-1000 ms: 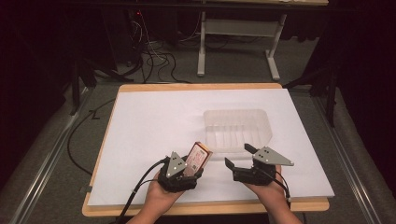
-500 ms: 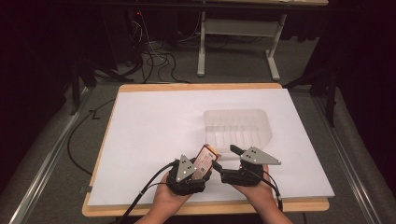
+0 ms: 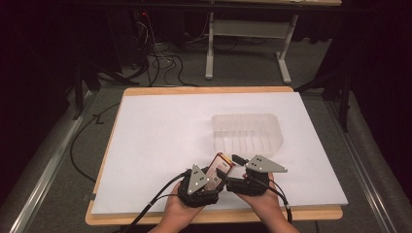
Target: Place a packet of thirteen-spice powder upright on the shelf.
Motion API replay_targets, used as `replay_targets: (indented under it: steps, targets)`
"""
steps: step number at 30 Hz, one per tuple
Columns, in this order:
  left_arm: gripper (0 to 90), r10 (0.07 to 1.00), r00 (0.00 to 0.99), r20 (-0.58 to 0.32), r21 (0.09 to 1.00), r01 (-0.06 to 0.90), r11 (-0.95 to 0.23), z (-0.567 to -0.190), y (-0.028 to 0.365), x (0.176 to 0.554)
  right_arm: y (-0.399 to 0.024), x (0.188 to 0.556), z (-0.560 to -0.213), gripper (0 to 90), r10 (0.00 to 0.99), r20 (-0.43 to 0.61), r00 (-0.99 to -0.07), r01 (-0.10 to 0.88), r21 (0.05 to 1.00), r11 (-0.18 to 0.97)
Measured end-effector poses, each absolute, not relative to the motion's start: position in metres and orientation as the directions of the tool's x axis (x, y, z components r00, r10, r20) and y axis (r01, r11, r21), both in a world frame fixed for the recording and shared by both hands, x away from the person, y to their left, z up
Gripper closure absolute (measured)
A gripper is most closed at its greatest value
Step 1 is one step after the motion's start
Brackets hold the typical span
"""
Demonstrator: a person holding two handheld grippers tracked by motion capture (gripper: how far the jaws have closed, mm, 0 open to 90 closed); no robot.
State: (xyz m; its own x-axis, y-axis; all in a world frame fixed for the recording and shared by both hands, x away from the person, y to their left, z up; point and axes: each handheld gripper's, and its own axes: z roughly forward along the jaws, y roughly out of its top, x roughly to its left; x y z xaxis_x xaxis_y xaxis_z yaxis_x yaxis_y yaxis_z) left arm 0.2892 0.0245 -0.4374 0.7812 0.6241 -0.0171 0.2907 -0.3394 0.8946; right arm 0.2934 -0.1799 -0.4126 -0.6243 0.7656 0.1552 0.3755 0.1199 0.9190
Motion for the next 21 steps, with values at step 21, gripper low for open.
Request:
replay_targets:
  steps: [21]
  targets:
    - [32.4, 0.636, 0.772, -0.001, 0.891, 0.289, -0.349, -0.4386, 0.0249, 0.2915, -0.1812, 0.294, -0.4173, 58.4, 0.713, 0.233, -0.661, 0.409, 0.909, 0.082]
